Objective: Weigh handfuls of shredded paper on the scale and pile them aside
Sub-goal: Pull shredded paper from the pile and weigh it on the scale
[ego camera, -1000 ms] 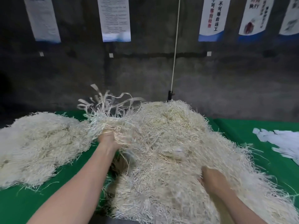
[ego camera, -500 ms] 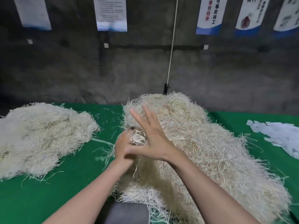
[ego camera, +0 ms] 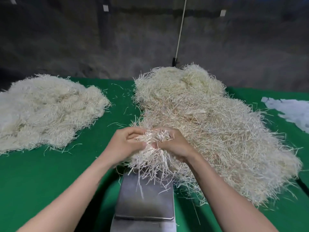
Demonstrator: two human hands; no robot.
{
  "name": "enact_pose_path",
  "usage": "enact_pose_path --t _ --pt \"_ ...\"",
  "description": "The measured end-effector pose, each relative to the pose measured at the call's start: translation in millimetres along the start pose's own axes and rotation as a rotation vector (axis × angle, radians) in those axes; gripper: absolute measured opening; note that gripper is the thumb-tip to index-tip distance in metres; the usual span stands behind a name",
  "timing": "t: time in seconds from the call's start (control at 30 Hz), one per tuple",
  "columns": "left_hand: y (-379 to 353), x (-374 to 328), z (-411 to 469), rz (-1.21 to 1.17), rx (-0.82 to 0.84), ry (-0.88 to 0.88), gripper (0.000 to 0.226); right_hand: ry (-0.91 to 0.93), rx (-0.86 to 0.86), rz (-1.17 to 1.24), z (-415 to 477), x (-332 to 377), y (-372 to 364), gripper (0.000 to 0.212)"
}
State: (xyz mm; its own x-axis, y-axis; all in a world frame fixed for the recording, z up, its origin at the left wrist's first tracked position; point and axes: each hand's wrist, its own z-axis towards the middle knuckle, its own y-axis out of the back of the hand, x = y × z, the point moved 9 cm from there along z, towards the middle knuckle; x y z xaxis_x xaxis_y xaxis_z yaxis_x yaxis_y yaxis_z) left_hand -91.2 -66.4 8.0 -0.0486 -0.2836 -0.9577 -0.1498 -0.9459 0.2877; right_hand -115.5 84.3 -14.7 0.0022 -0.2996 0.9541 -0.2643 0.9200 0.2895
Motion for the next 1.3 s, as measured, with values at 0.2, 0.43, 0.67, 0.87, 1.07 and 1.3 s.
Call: enact_pose_path --t 0.2,0.43,0.67,0.87,1.07,1.3 --pt "-2.9 39.1 -10.0 -0.652 0.079 0.378 0.032 0.086 -0.073 -0.562 -14.0 -22.8 -20.0 0.061" --pt "16.9 73.8 -23.6 -0.156 -0.059 0.237 0.082 0.033 -0.024 -0.126 -30.8 -37.4 -29.2 0.061" --pt "-37.1 134.0 -41.6 -0.301 -0.161 0.360 0.073 0.012 0.038 -0.255 -56.2 -63.4 -43.0 0.079" --pt "-40.8 142.9 -44.7 0.337 -0.102 0.224 0.053 -0.013 -0.106 -0.454 -74.5 -95.7 -29.0 0.053" --pt "3.9 102.6 -69.1 0.221 -0.420 -0.015 0.042 0.053 -0.145 -0.629 -71.5 -93.3 -36.0 0.052" --pt "-14.1 102.0 -68.1 0.309 -0.212 0.036 0.026 0.034 0.004 -0.590 -70.2 -89.1 -49.4 0.084"
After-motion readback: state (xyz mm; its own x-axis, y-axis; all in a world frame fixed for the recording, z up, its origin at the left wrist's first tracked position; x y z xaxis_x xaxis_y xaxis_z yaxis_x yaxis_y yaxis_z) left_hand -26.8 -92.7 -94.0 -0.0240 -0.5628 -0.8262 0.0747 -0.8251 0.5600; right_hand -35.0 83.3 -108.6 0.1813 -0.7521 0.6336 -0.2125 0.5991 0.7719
